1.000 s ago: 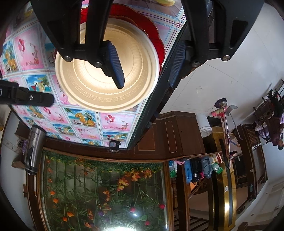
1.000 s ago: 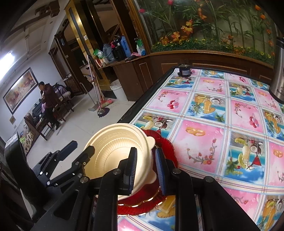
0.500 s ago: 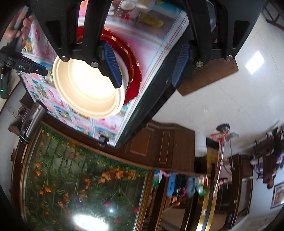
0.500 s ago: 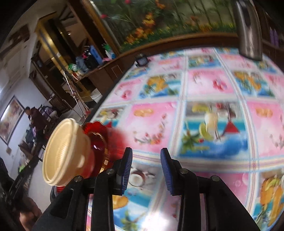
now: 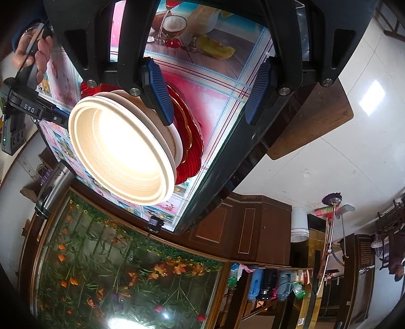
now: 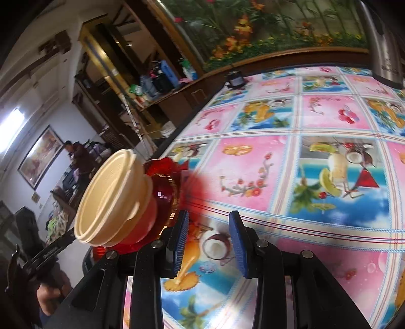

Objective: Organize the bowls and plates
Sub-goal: 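Open the left gripper and release the beige bowl on the stack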

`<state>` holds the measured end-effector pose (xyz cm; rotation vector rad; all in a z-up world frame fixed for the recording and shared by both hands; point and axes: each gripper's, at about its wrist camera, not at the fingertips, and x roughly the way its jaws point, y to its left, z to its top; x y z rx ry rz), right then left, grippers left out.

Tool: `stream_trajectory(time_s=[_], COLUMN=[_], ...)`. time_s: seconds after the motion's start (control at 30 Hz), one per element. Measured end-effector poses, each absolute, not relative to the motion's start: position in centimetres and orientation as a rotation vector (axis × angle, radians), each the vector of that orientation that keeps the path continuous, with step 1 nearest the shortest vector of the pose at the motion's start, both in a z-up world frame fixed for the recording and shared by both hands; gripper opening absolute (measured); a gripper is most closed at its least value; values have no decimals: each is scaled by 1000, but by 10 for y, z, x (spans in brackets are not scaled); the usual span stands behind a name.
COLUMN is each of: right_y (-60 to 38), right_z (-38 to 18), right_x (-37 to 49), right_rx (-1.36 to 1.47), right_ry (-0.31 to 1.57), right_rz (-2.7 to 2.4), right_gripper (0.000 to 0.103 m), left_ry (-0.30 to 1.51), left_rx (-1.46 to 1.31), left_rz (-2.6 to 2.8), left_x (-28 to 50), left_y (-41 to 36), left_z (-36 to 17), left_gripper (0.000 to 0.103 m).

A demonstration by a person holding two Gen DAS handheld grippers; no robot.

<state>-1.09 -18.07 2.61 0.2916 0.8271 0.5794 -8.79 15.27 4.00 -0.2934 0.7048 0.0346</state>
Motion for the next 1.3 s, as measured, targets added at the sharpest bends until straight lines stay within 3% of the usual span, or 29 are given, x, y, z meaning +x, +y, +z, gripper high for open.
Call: stream_trajectory(time_s=[0.43,0.47,0.53,0.67,0.8,0.83,0.87,1.3], right_y=[-152,-147,-138,-123,-116,-113,-110,-122], right_z=[28,29,29,23,17,18,19,32], right_x=[-6,-5,-2,8,16,18,19,6], right_rx=[280,260,235,194,187,176,161,117], right_ry=[882,888,900,977,1017,1014,1014,975], right_rz=[628,609,593,544,521,513,501,439], right_gripper=[33,33,31,23,16,9,8,7], left_ry=[734,736,758,781,819,815,811,770], left_rx=[-227,-222,-203,-130,-68,-39,-19,-34], left_rz=[37,43,48,48,23,32,45,34], left_x=[-73,-72,-68,-63,-52,-50,-49,-51], left_y=[145,145,145,139,125,120,116,98], left_z=[35,35,33,31,28,27,27,41], left_gripper=[54,51,34,31,15,16,16,15])
